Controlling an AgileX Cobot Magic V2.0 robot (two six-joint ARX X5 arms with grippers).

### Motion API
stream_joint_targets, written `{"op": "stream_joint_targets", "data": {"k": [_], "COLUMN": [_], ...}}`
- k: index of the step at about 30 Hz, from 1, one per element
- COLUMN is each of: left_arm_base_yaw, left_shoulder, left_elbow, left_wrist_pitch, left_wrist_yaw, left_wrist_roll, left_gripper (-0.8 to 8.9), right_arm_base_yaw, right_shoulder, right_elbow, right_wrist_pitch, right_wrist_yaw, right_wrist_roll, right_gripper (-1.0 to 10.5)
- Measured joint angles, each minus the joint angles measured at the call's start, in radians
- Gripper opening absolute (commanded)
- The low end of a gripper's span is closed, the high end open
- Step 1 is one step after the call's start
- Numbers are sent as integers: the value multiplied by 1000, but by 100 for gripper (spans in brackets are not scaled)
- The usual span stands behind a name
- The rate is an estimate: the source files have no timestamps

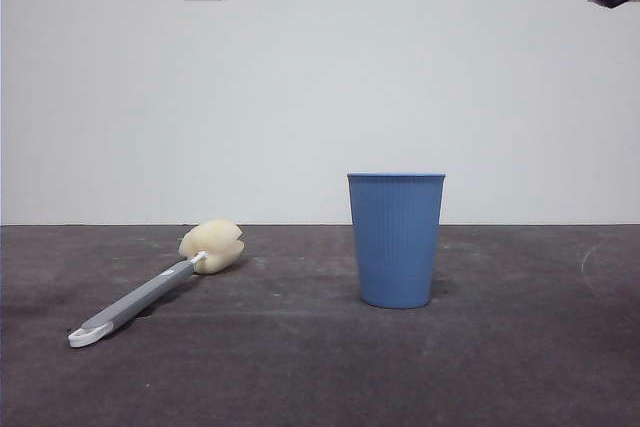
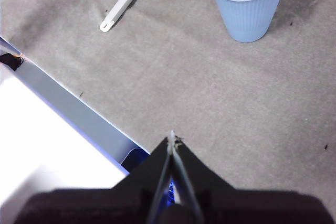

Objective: Pick up the cup brush,pick up the cup,insert the brush into the cup,clean the cup,put the cup brush back,put the cup back to the fixed position on the table

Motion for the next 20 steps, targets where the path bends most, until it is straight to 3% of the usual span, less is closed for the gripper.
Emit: {"op": "stream_joint_targets", "data": {"k": [7,14,20], "left_arm_base_yaw": [0,0,1], "left_shoulder": [-147,-237,-237], "left_elbow": [-196,-195,-195], "left_wrist_pitch": [-14,-246,-253], "left_wrist_yaw": [-75,-127,-150], "left_wrist_roll": [-89,-123,-148], "left_gripper": [-3,-3,-3], "right_arm_base_yaw": [0,0,0], "right_shoulder": [0,0,-2], "right_elbow": [0,0,0], "right_wrist_pitch": [0,-1,-3], "right_wrist_yaw": [0,0,0], "right_wrist_roll": [0,0,0], "right_gripper": [4,4,4]}}
